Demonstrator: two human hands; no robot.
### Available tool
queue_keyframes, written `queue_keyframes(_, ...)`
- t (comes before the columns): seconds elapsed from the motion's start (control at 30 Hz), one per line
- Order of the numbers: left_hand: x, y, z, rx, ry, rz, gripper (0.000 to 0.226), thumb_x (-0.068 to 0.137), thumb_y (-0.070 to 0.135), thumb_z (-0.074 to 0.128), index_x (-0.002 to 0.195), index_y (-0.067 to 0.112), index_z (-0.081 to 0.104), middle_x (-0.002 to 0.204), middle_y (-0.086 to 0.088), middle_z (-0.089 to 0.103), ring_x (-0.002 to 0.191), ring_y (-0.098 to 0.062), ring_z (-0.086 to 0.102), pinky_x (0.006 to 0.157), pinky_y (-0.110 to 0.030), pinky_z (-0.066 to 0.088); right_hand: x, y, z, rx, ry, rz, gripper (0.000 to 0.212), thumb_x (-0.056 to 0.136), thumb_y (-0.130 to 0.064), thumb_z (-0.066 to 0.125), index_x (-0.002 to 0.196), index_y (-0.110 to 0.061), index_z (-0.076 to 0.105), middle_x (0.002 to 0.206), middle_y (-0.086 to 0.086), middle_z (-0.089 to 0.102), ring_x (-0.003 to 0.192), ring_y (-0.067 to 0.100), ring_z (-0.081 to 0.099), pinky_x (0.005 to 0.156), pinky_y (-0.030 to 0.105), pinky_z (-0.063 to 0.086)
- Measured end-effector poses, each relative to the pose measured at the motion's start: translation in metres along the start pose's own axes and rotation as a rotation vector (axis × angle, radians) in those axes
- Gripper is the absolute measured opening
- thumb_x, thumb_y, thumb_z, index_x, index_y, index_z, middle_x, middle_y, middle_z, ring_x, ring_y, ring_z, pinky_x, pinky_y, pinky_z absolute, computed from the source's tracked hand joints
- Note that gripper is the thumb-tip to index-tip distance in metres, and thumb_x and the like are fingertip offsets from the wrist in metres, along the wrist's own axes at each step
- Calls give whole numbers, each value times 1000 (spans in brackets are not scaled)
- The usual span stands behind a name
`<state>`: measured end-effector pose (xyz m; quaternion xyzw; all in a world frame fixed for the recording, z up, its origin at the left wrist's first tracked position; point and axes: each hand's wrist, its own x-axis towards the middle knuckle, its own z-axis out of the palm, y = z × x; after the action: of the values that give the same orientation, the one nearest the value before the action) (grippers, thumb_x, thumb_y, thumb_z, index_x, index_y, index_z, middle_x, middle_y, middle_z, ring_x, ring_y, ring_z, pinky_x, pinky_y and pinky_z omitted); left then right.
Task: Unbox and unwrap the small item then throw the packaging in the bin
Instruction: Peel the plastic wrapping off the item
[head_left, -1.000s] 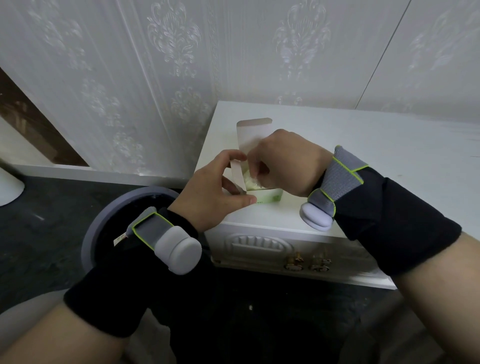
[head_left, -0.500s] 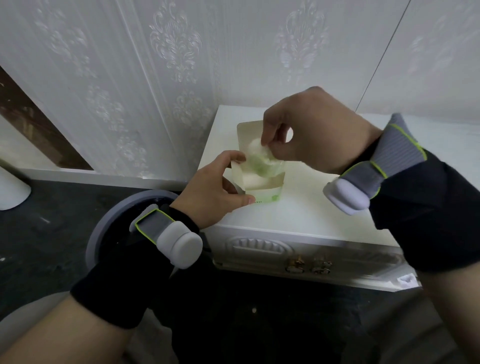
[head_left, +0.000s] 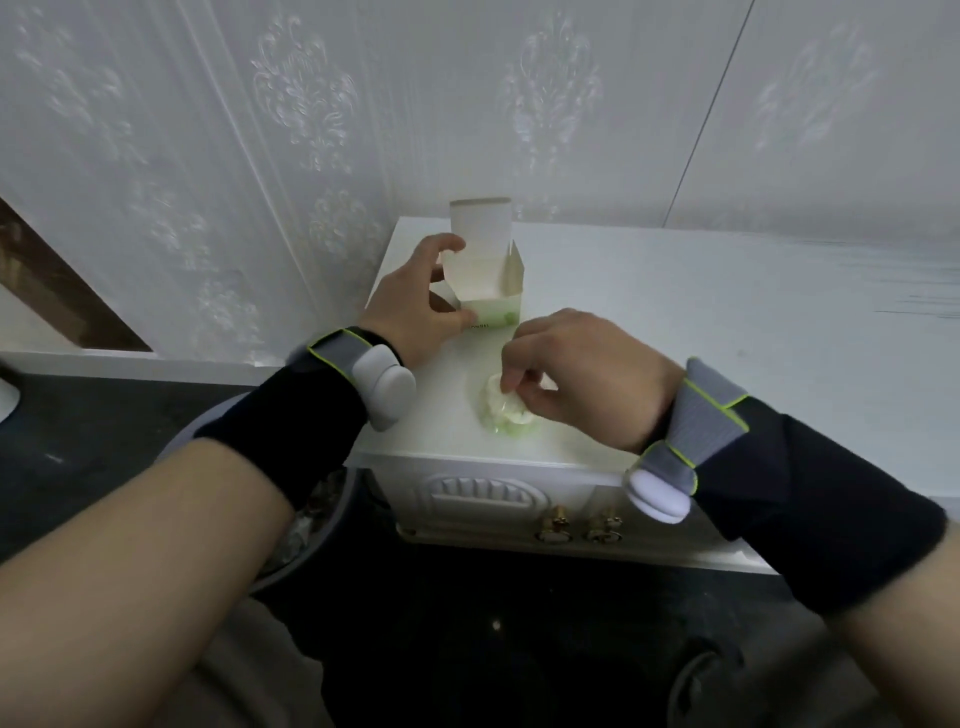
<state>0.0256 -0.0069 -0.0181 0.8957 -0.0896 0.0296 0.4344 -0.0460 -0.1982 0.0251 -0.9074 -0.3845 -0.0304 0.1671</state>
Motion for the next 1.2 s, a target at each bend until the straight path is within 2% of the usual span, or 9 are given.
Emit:
queue_keyframes(0.1, -13, 9, 2, 61, 201, -25, 62, 73, 27, 74, 127, 32, 44, 123, 13, 52, 72, -8, 63, 77, -25, 49, -6, 5, 3, 90, 31, 17, 16, 78, -8, 61, 86, -15, 73, 84, 1, 72, 75, 20, 66, 76, 34, 49)
queue_keyframes(0.2, -39, 16, -4, -14, 368, -62, 30, 77, 33, 70, 104, 28, 60, 99, 12, 65, 62, -9, 54, 67, -29, 51, -11, 6, 5, 261, 189, 151, 16, 85, -19, 61, 96, -21, 72, 95, -3, 71, 82, 13, 65, 80, 25, 47)
queue_keyframes(0.3, -60, 25, -1, -136, 164, -90, 6, 81, 32, 68, 83, 27, 67, 76, 9, 66, 57, -12, 58, 55, -32, 52, -16, 10, 10, 365, 329, 413, 16, 85, -29, 61, 97, -23, 71, 91, -6, 69, 78, 11, 63, 79, 25, 48)
queue_keyframes(0.37, -69, 31, 3, -181, 17, -118, 12, 80, 31, 69, 86, 21, 69, 76, 4, 67, 57, -9, 60, 50, -30, 52, -19, 12, 18, 451, 275, 552, 20, 80, -37, 65, 94, -23, 69, 81, -9, 66, 72, 11, 61, 78, 29, 49)
queue_keyframes(0.47, -75, 35, 7, -201, -108, -129, 18, 76, 32, 74, 88, 19, 71, 84, -2, 69, 60, -7, 62, 51, -23, 51, -20, 13, 25, 589, 227, 620, 28, 71, -42, 73, 93, -25, 67, 74, -8, 63, 72, 16, 63, 79, 39, 53)
queue_keyframes(0.67, -75, 28, 1, -185, -110, -102, 18, 69, 25, 80, 85, 26, 72, 83, 1, 72, 73, -20, 71, 70, -26, 55, -15, 10, 23, 604, 233, 610, 22, 73, -20, 76, 93, -21, 67, 75, -5, 61, 64, 23, 67, 72, 32, 54)
queue_keyframes(0.97, -71, 17, -7, -259, -63, -92, 27, 73, 6, 75, 94, 22, 68, 84, 1, 66, 54, -10, 61, 51, -20, 49, -21, 32, 11, 932, 266, 619, 23, 81, 5, 63, 92, -15, 64, 76, 5, 65, 55, 15, 61, 61, 21, 55)
queue_keyframes(1.07, -73, 13, -2, -174, -62, -87, 28, 75, 7, 73, 95, 25, 67, 90, 2, 67, 59, -11, 64, 53, -16, 47, -25, 37, 20, 836, 240, 658, 31, 79, 9, 59, 92, -20, 63, 83, 3, 65, 63, 16, 62, 68, 25, 52)
queue_keyframes(1.2, -77, 19, -2, 123, 135, 81, 24, 79, 8, 66, 96, 26, 64, 99, 4, 65, 75, -9, 62, 63, -10, 45, -24, 25, 18, 307, 460, 512, 35, 73, 6, 50, 92, -20, 64, 92, -1, 67, 76, 17, 58, 76, 27, 47)
